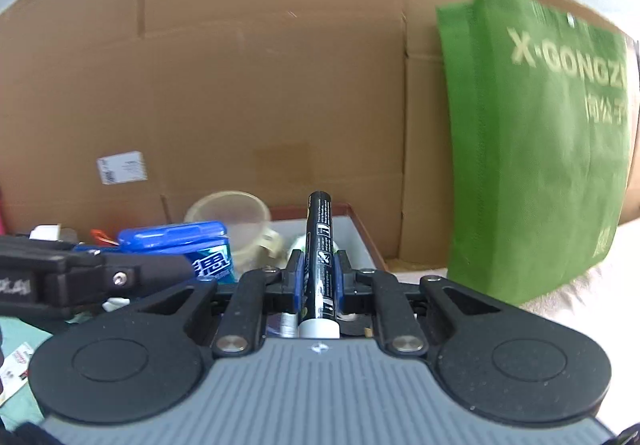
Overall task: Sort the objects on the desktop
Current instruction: 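Lower the mints tub and marker into the brown box with both grippers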
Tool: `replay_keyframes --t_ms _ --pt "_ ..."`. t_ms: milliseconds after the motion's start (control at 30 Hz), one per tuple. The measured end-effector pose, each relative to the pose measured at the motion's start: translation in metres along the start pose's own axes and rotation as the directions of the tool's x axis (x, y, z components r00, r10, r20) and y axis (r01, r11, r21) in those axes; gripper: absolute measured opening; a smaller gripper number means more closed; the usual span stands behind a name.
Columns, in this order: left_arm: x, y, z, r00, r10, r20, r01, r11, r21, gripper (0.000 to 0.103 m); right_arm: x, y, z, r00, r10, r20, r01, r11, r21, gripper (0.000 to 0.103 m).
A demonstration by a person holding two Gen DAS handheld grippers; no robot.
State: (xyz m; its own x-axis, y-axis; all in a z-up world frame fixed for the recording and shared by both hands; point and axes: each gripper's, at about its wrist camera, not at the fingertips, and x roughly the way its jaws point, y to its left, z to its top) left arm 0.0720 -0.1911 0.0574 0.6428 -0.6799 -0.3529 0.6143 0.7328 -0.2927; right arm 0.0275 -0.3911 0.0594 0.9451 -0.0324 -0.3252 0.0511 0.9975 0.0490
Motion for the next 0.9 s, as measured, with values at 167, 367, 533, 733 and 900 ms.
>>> replay_keyframes --t_ms 167,367,533,733,900 --pt "0.025 -0.001 -0.007 0.999 0.024 -0.044 -0.023 1.000 0.020 0.058 0.027 -0.016 -0.011 0.999 -0.002 -0.036 0.003 1.000 0.019 0.013" --pt "0.028 -0.001 -0.013 0.999 0.032 -0.010 -0.031 0.996 0.084 0.070 0.044 -0.016 -0.019 0.998 0.018 -0.062 -0.017 1.000 0.016 0.016" --pt "0.018 0.004 -0.015 0.998 0.050 0.036 -0.053 0.995 0.088 0.099 0.037 -0.026 -0.023 0.998 0.004 -0.055 0.000 0.997 0.077 0.050" --pt "-0.001 0.008 -0.017 0.995 0.068 0.077 -0.070 0.997 0.029 0.103 0.017 -0.015 -0.028 0.999 0.013 -0.053 -0.010 0.998 0.056 0.087" --pt "-0.014 0.003 -0.022 0.984 0.157 0.086 -0.160 0.986 0.040 0.103 0.005 0.006 -0.032 0.996 -0.060 -0.059 0.057 0.998 -0.041 0.095"
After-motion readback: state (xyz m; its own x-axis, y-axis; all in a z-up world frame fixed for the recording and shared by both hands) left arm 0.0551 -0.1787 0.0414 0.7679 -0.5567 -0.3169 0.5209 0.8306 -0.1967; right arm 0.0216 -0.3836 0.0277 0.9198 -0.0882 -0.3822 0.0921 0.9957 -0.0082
